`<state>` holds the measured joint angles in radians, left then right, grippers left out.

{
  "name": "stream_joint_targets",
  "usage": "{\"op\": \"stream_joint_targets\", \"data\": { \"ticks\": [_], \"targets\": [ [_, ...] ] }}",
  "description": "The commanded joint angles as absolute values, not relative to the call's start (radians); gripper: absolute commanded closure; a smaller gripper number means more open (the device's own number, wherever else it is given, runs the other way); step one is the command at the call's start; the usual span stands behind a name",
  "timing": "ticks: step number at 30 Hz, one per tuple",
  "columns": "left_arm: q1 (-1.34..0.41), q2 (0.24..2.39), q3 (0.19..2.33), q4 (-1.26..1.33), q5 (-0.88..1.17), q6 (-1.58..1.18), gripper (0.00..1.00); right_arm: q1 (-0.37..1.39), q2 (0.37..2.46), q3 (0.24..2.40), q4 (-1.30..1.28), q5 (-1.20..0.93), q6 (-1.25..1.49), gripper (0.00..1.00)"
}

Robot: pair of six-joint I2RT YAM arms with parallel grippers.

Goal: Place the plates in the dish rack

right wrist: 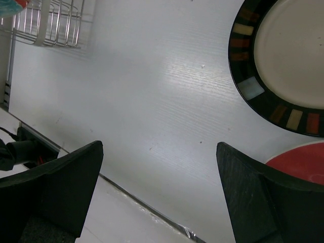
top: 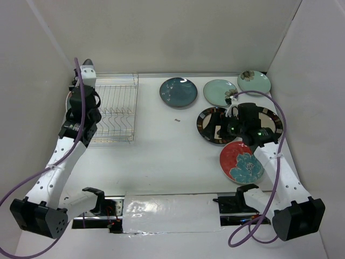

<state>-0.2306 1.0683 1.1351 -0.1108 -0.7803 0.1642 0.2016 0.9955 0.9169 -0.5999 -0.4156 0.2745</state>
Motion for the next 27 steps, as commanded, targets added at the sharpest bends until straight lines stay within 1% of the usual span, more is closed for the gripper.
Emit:
{"op": "stream_joint_targets", "data": {
  "ticks": [1,13,21,27],
  "targets": [
    [-0.169,1.045,1.134,0.198,-0.786,0.284,1.0,0.21,0.996,0.919,-0.614,-0.41,0.255,0.01],
    [0.017,1.12,1.051,0.152,-0.578,0.187,1.0,0.249,1.046,0.891,-0.604,-0.39,0.245,0.01],
    [0.078,1.141,0.992,0.178,-0.496,0.169,1.0,0.249,1.055,0.891,-0.595,-0.38,0.245,0.01],
    [0.097,1.175,0.953,0.132,-0.454,0.126,1.0,0.249,1.055,0.891,-0.595,-0.359,0.245,0.01]
  ]
}}
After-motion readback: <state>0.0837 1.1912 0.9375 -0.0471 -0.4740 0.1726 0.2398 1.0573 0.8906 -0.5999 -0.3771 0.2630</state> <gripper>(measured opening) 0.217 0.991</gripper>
